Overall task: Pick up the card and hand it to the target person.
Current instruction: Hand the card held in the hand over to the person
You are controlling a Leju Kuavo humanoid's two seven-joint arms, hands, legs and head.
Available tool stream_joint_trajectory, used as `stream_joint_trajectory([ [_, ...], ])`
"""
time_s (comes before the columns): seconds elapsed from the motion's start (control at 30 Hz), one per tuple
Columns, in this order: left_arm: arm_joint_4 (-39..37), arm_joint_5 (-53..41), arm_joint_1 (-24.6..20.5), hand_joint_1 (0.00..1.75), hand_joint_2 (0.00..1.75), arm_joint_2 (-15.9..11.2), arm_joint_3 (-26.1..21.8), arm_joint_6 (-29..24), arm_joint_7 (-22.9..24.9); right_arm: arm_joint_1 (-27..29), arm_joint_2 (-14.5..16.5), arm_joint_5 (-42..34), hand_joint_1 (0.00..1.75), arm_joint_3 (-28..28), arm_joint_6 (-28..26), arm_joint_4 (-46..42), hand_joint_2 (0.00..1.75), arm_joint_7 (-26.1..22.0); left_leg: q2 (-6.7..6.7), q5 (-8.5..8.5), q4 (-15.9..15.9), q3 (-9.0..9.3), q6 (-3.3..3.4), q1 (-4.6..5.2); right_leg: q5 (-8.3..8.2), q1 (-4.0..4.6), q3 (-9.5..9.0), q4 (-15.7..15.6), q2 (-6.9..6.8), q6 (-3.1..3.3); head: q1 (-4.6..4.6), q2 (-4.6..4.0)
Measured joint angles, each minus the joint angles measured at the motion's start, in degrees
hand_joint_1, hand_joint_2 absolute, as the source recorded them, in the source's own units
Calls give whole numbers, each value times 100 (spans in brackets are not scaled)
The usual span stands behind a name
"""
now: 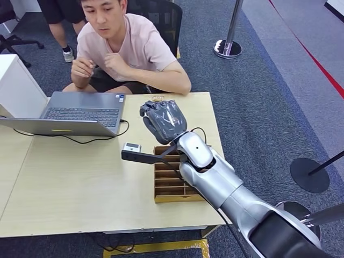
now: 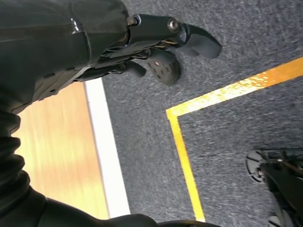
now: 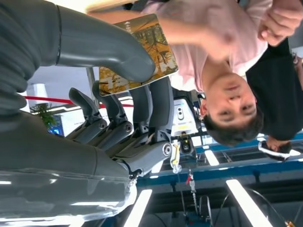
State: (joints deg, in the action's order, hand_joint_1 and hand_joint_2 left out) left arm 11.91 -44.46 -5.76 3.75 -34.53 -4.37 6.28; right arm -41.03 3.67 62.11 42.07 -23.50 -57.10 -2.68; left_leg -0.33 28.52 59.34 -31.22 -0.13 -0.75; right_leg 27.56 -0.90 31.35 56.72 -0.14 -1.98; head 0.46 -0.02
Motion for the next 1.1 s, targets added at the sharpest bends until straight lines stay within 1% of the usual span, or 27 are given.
stream_joint_trajectory([
  [0.27,0,-8,-1,0,175,-21,57,9,20,-330,190,20,150,86,-48,793,175,153,0,0,0,1,0,0,0,0,0,0,0,0,1,0],
  [0.43,0,-16,-1,0,175,-33,60,16,29,-419,252,25,150,141,-73,1104,175,213,0,0,0,0,0,0,0,0,0,0,0,0,0,1],
  [0.57,0,-31,-1,0,175,-42,66,60,22,-502,281,19,0,170,-79,1261,175,251,0,0,0,0,0,0,0,0,1,0,0,0,1,0],
  [1.1,0,-81,0,0,175,-50,102,61,-69,-573,319,-38,0,216,-122,1599,175,270,0,0,0,1,0,0,0,0,1,0,0,0,0,-1],
])
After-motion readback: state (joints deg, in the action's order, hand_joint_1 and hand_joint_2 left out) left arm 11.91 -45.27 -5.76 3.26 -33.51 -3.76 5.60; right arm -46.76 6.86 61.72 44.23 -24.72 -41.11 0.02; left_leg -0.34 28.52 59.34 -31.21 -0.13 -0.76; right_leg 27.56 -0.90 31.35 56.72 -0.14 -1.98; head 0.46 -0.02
